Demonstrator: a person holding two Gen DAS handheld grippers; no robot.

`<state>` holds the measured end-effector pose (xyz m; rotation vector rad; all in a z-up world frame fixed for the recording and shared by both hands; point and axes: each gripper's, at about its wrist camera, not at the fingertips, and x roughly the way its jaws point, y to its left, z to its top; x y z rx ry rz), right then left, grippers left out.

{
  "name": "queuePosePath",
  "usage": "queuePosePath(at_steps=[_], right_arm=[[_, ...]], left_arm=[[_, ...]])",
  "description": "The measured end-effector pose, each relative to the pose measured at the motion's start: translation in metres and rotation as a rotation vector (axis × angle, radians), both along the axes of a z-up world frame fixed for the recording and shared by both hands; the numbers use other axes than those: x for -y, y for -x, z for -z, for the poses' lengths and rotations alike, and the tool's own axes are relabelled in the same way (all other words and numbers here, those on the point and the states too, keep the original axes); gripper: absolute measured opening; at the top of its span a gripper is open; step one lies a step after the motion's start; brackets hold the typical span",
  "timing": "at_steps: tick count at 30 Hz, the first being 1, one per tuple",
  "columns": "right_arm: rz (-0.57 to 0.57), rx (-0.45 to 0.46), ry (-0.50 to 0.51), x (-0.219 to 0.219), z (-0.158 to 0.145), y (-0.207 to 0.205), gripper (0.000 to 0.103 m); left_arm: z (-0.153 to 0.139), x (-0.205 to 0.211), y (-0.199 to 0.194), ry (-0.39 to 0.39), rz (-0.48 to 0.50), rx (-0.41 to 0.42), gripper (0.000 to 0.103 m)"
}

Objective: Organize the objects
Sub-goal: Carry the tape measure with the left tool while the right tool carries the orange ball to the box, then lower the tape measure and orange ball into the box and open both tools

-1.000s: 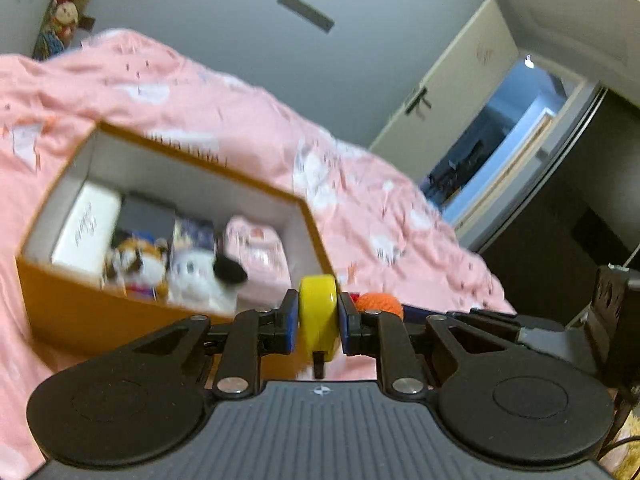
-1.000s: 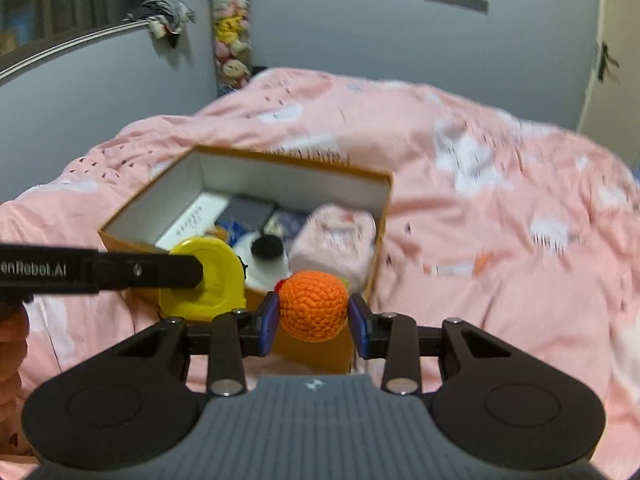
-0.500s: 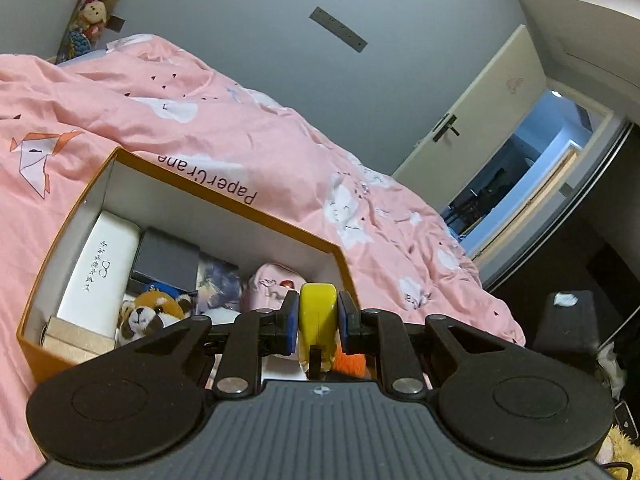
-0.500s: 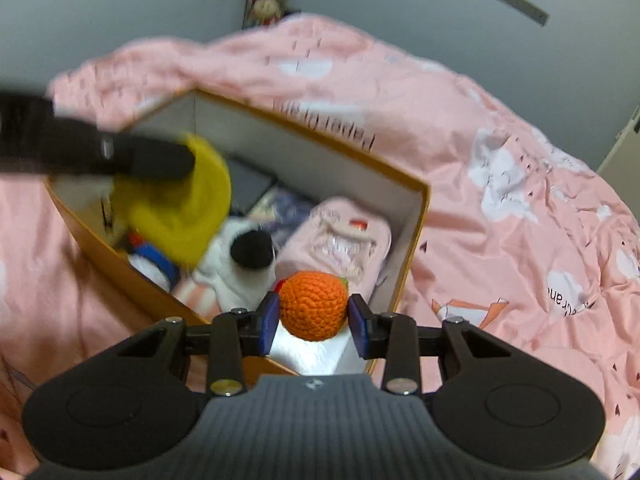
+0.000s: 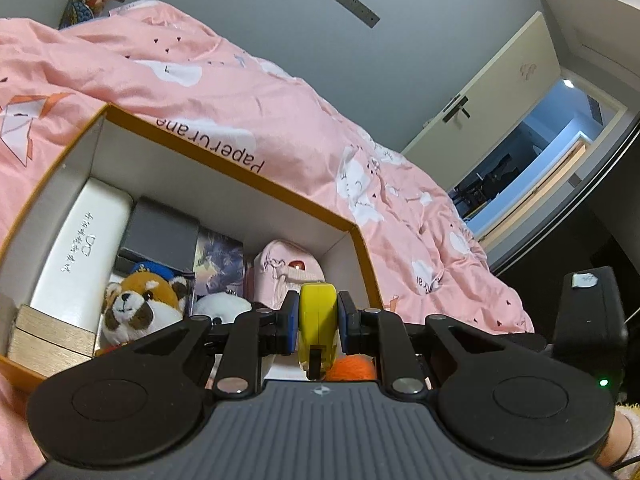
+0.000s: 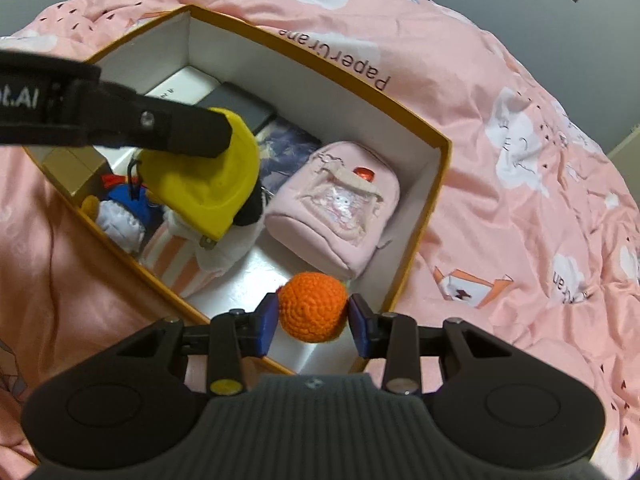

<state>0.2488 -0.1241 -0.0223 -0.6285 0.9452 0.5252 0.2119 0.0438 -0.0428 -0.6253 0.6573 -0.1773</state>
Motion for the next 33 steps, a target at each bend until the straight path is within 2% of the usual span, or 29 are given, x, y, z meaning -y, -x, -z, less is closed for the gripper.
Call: queuePosePath(at_steps=[3,8,10,13,16,22,27,30,33], right_arm=[[0.001,0.014,0.000,0.004,0.000,0.002,0.040],[-0.015,0.051,-0.054,0.010,-0.008,0.009,0.049],[-0.006,0.109,-0.067,0.013,-0.015,0.014,0.056],[0.026,0.271,-0.065,0.019,-0.024,0.024,0.067],[0.081,0.331,-0.080,0.026,-0.022,0.026,0.070],[0.204,0.270,-0.154,0.038,-0.003,0.019,0.070],[0.230,0.238,-0.179,0.041,0.004,0.019,0.070],[0.234,0.232,-0.179,0.040,0.007,0.022,0.070],[0.237,0.224,-0.188,0.040,0.009,0.023,0.070]], left_arm=[[0.004,0.003,-0.003,-0.002,0.011,-0.016,0.021],[0.010,0.009,-0.008,-0.001,0.034,-0.038,0.021],[0.011,0.011,-0.011,-0.005,0.039,-0.044,0.021],[0.017,0.013,-0.015,-0.009,0.040,-0.066,0.021],[0.025,0.015,-0.021,0.001,0.053,-0.099,0.021],[0.038,0.027,-0.030,-0.028,0.097,-0.152,0.021],[0.042,0.034,-0.035,-0.096,0.107,-0.181,0.021],[0.045,0.042,-0.037,-0.176,0.119,-0.214,0.021],[0.046,0.045,-0.035,-0.206,0.130,-0.215,0.022]])
